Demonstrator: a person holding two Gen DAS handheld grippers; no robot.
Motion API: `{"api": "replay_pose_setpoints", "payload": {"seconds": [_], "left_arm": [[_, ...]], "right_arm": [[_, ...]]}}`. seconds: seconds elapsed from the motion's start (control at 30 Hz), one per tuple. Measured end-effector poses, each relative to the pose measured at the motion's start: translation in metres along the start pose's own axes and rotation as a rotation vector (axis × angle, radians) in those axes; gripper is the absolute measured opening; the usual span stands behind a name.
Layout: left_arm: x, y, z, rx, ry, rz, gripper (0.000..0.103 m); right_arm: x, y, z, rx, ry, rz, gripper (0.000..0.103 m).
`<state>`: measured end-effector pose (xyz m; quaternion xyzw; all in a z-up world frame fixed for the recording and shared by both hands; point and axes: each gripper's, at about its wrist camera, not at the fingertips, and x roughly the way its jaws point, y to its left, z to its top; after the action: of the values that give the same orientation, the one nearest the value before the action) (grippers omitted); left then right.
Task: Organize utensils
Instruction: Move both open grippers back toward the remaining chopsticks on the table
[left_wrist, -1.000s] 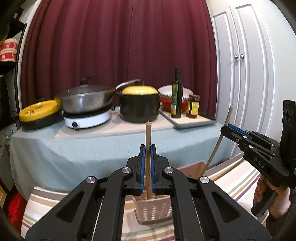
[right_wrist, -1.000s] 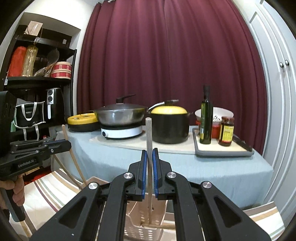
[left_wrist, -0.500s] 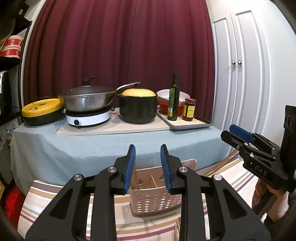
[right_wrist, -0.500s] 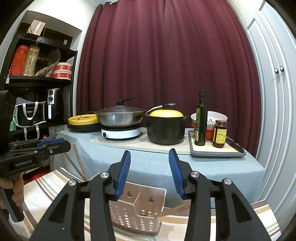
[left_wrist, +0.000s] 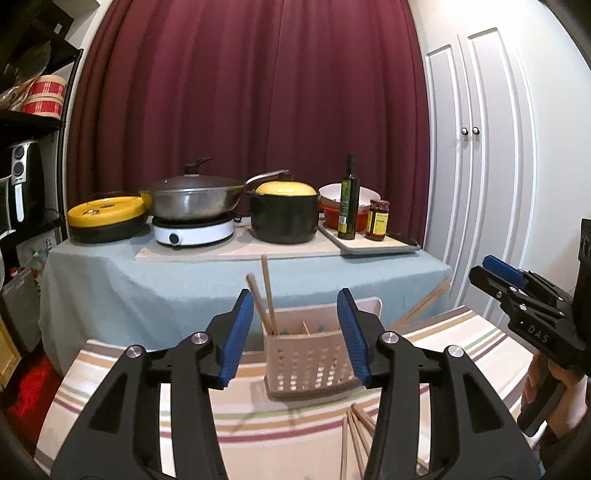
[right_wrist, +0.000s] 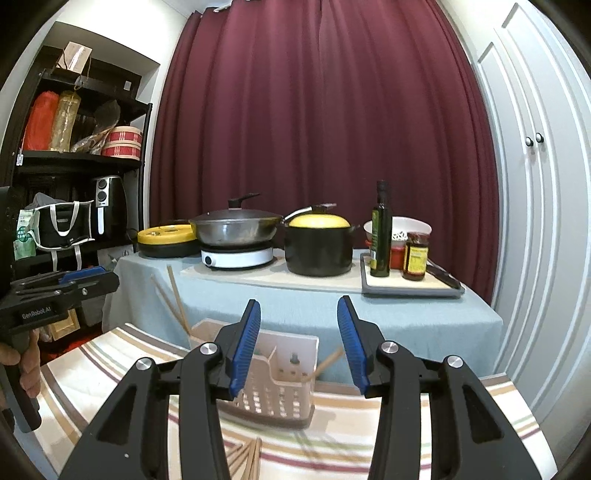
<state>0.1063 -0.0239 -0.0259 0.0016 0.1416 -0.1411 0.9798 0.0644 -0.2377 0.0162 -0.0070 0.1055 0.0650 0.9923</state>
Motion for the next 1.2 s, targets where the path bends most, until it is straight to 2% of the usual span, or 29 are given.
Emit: {"api": "replay_pose_setpoints", "payload": {"seconds": [0.33,0.57,1.0,1.2], "left_arm": [[-0.025,0.01,-0.044,-0.057,0.068,0.04,0.046],[-0.036,0.008,-0.076,-0.063,0.113,0.059,0.046],[-0.049,0.001,-0.149,-0.033,0.193,0.115,0.047],[-0.056,-0.004,-0.176,-0.022,0.216,0.127,0.052]], "right_arm": [[-0.03,0.002,-0.038,0.023,0.063,-0.027,0.044],[-0.046,0.006,-0.07,0.025,0.113,-0.032,0.044],[-0.068,0.023,-0.149,0.026,0.211,0.032,0.044],[-0.067,0.028,-0.179,0.028,0.279,0.061,0.044]]}}
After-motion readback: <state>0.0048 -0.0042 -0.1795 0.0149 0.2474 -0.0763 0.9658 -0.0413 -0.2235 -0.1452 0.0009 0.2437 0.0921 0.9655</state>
